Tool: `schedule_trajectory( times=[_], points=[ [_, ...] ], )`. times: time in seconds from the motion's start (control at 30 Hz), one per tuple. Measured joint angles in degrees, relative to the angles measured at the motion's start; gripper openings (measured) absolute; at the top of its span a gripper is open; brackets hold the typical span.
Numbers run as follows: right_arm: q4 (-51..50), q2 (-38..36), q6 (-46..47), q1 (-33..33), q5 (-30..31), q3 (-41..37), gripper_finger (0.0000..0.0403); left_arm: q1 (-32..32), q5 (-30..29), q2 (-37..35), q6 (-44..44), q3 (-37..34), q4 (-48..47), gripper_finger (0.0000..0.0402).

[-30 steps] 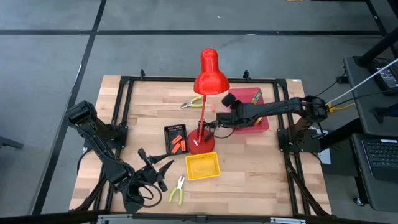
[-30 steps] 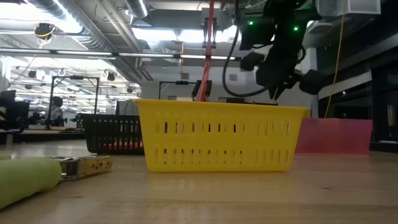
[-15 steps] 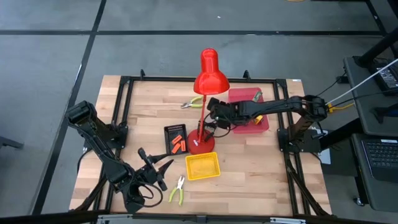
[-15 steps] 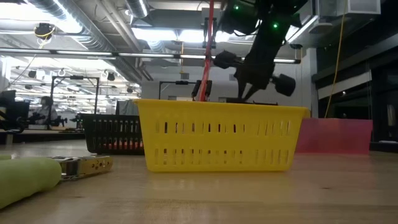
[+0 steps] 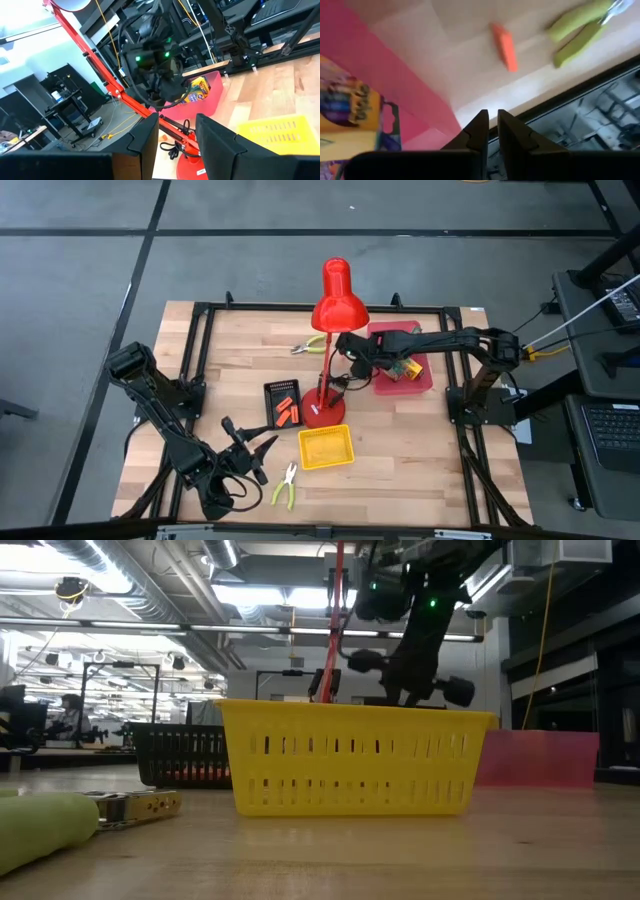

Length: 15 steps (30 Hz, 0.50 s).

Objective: Pick & Place School Supplies
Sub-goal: Put the orange eraser into the black bin

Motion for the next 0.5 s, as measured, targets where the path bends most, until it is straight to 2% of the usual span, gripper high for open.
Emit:
schedule_trajectory(
  times=[0.33,0.5],
  points=[
    [3.9,3.0,-8.8,-4.8,-0.1,-2.8,0.0044,0.0,0.0,0.0,-1.8,0.0,-0.6,0.0127],
    [7.9,2.9,-12.1,-5.2,-2.5,-4.1,0.0044,0.0,0.0,0.0,-1.9,0.0,-0.7,0.0127]
  ],
)
